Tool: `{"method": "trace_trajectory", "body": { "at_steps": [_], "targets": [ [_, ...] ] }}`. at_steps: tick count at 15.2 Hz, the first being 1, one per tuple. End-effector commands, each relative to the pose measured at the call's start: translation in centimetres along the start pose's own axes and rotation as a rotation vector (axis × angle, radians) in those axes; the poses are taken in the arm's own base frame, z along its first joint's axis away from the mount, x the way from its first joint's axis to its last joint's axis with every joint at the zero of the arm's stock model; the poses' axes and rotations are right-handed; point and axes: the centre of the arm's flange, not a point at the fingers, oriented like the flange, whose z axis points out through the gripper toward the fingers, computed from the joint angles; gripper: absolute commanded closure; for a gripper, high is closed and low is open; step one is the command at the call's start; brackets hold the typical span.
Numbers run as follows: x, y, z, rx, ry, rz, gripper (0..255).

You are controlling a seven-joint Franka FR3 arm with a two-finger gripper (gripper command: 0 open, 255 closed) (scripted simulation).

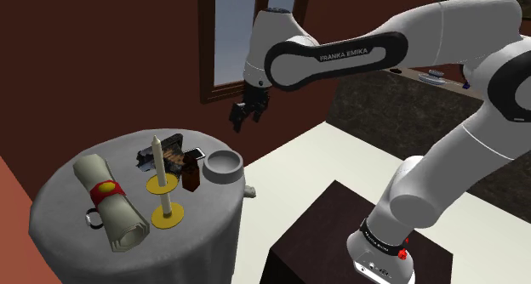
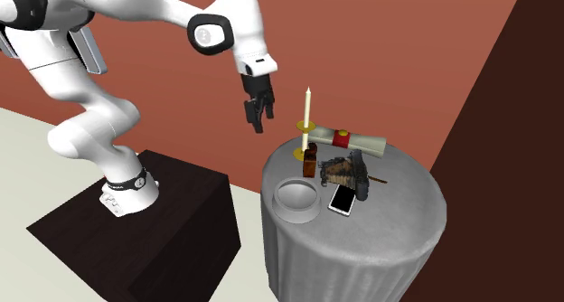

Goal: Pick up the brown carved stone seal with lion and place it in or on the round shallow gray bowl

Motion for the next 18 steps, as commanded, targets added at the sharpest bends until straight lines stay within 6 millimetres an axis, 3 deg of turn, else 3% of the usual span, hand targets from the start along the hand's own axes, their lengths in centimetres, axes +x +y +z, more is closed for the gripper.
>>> {"method": "trace_trajectory", "body": {
  "at_steps": [1, 14, 18],
  "targets": [
    [1.5, -1.6, 1.8, 0.002, -0.007, -0.005, 0],
    [9.3, -12.3, 13.0, 0.009, -0.046, -0.044, 0],
    [9.7, -13.0, 15.2, 0.009, -0.049, -0.047, 0]
  ]
}}
